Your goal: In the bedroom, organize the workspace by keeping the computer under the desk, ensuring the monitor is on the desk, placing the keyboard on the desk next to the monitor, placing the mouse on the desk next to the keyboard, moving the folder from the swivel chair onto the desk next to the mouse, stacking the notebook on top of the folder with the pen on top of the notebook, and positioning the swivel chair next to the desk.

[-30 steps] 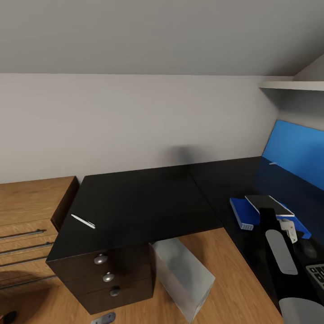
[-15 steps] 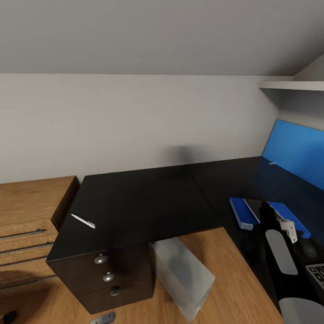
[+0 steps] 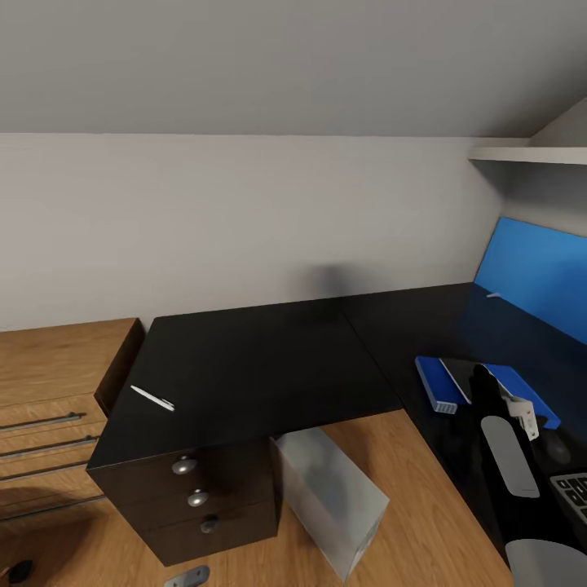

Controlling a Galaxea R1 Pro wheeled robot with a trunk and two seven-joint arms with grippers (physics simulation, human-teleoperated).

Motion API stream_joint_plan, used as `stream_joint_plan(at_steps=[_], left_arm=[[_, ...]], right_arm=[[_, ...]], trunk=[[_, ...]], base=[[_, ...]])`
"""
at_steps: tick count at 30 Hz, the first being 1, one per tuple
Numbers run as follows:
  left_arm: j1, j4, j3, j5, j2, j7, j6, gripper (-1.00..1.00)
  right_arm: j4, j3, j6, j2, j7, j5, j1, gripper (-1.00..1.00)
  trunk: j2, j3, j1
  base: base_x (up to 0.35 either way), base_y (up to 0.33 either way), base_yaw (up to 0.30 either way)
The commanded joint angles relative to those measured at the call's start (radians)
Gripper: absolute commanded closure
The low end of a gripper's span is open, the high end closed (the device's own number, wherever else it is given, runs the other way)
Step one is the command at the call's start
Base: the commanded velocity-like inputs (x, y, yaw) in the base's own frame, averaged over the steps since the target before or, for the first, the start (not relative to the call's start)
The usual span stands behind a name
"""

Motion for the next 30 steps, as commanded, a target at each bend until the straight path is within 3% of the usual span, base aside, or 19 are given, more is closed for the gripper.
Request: stream_joint_plan(at_steps=[1, 21, 30], left_arm=[[-0.001, -0.002, -0.008, 0.010, 0.001, 0.007, -0.003, -1.00], [-0.001, -0.002, -0.006, 0.015, 0.004, 0.008, -0.006, -1.00], [-0.001, -0.002, -0.005, 0.016, 0.004, 0.008, -0.006, -1.00]], right_arm=[[-0.001, 0.001, -0.007, 0.000, -0.002, -0.010, 0.000, -1.00], [-0.002, 0.001, -0.007, 0.000, -0.002, -0.010, 0.000, -1.00], [-0.043, 0.005, 0.007, -0.001, -0.002, -0.012, 0.000, -1.00]], trunk=[[-0.001, -0.001, 0.000], [-0.001, -0.001, 0.000], [0.062, 0.027, -0.035]], base=[[0.000, 0.000, 0.000], [-0.038, 0.000, 0.000], [0.000, 0.000, 0.000]])
